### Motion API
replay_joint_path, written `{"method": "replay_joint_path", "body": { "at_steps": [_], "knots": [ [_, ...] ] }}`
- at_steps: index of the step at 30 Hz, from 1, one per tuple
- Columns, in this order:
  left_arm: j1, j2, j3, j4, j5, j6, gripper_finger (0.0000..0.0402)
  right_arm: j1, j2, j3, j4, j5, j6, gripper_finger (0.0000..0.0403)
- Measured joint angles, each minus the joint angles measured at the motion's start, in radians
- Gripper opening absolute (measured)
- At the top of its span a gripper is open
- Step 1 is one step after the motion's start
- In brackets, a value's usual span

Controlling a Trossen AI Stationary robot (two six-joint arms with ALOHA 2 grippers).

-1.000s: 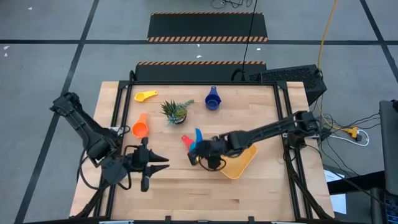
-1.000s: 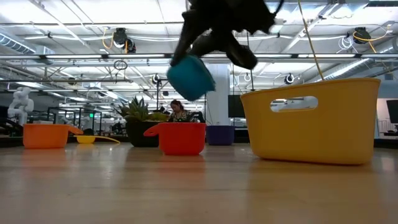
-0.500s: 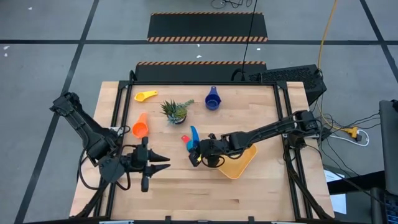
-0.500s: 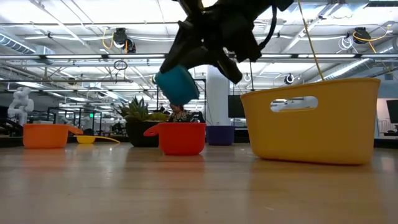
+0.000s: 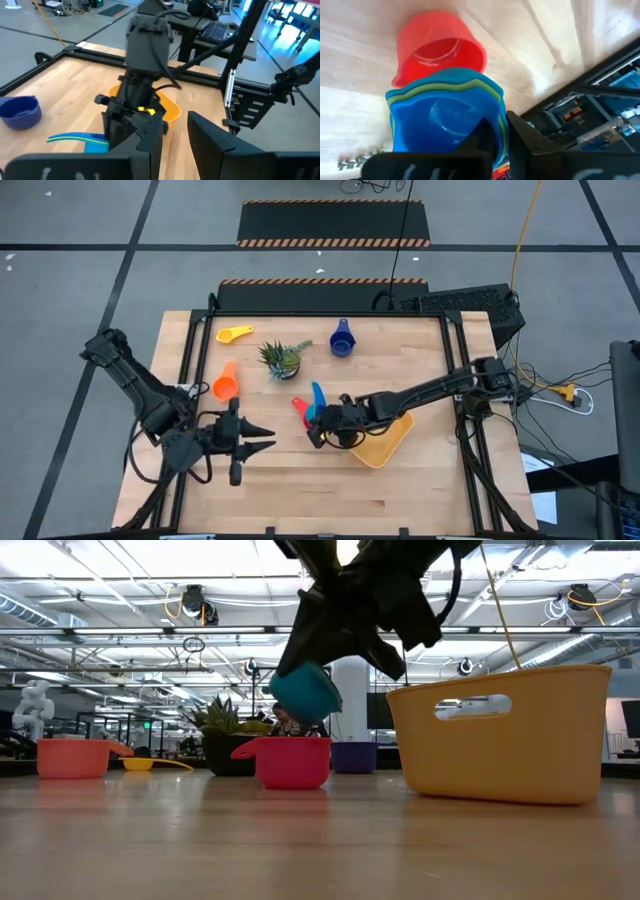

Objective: Nest measuring cups in basket
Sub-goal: Stack the measuring cups on the red measuring cup

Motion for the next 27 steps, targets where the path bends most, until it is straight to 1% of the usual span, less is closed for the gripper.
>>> {"method": "replay_joint_path", "body": {
  "at_steps": [2,4,7,11,13,15,18,21,24,27],
  "knots": [
    [0.008,0.0,0.0,-0.005,0.001,-0.01,0.0093,0.001,0.004,0.0,0.019,0.002,0.001,0.0012],
    [0.018,0.0,0.0,-0.034,0.002,-0.015,0.0093,0.0,0.008,0.0,0.047,0.028,0.001,0.0012],
    [0.049,0.0,0.0,-0.156,0.004,-0.019,0.0093,0.005,0.007,0.001,0.109,0.041,-0.015,0.0013],
    [0.113,-0.007,0.0,-0.338,0.01,-0.032,0.0093,0.022,0.008,0.001,0.107,0.044,-0.017,0.0013],
    [0.15,-0.008,0.0,-0.39,0.016,0.013,0.0093,0.031,0.008,0.001,0.113,0.043,-0.025,0.0013],
    [0.176,-0.008,0.0,-0.427,0.018,0.104,0.0093,0.039,0.008,0.001,0.127,0.05,-0.031,0.0013],
    [0.205,0.0,0.0,-0.43,0.018,0.314,0.0093,0.048,0.004,0.001,0.13,0.053,-0.02,0.0013],
    [0.218,0.009,0.0,-0.429,0.019,0.529,0.0093,0.053,-0.008,0.001,0.171,0.037,0.06,0.0013],
    [0.226,0.008,0.0,-0.43,0.019,0.703,0.0093,0.055,-0.039,0.001,0.172,-0.018,0.17,0.0013],
    [0.238,0.009,0.0,-0.435,0.018,0.898,0.0101,0.058,-0.051,0.002,0.183,-0.028,0.172,0.0013]
  ]
}}
